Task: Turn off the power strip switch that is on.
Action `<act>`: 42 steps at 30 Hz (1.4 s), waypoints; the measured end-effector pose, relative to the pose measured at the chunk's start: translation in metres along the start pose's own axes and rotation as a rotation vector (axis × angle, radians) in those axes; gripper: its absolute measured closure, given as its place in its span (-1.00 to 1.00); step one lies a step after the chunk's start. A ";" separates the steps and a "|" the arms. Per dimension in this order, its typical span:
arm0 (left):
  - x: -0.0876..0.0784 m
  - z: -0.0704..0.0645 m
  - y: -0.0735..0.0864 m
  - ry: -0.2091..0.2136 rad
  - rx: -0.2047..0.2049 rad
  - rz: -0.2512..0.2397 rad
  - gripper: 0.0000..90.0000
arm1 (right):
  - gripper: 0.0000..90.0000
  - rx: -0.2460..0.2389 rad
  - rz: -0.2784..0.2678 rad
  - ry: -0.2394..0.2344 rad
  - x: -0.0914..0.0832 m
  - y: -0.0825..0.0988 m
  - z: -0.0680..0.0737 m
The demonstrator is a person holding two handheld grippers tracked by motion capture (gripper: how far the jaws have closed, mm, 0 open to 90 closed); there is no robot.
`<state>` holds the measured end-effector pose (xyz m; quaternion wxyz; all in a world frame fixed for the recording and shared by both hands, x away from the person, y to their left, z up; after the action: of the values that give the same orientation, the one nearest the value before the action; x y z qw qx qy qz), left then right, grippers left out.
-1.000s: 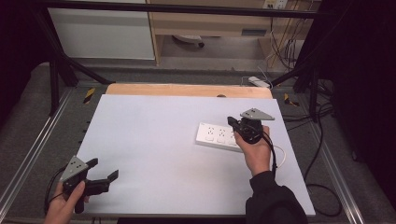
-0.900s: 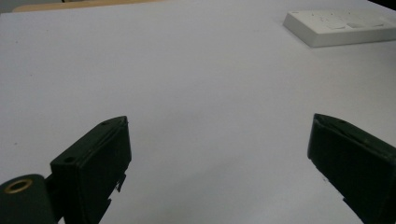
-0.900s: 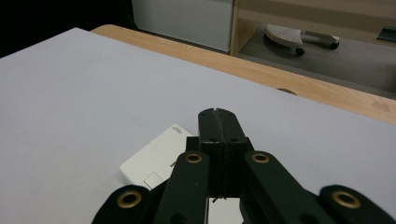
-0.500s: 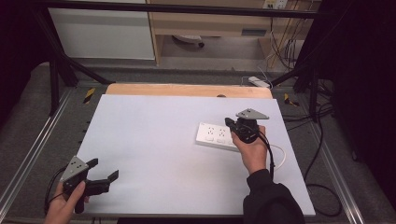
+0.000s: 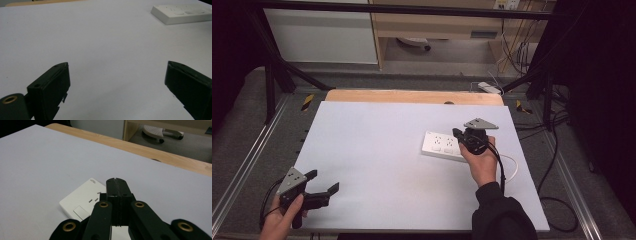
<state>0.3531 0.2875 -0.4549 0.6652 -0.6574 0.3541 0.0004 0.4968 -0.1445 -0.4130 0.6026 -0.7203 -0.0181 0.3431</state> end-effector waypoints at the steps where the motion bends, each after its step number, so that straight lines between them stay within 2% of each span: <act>1: 0.000 0.000 0.000 0.000 0.000 0.000 -0.86 | 1.00 0.000 0.002 -0.001 0.000 0.001 0.000; 15: 0.000 0.000 0.000 0.000 0.004 0.002 -0.86 | 1.00 0.008 0.039 -0.003 0.007 0.017 -0.001; 26: 0.000 0.000 0.000 0.001 0.003 0.002 -0.86 | 1.00 0.001 0.057 -0.021 0.012 0.021 0.007; 42: 0.001 -0.001 0.001 0.002 0.004 0.004 -0.87 | 1.00 -0.013 0.104 -0.044 0.024 0.039 0.018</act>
<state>0.3531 0.2868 -0.4557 0.6663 -0.6553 0.3559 0.0004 0.4908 -0.1286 -0.4595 0.5789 -0.7163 0.0038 0.3895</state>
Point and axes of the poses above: each handheld gripper's, and its own axes: x roughly forward along the jaws, y roughly out of its underside, z roughly to its left, the point moved 7 cm from there along x, roughly forward along the jaws, and after that the axes turned 3 degrees about -x, right-handed, at the moved point
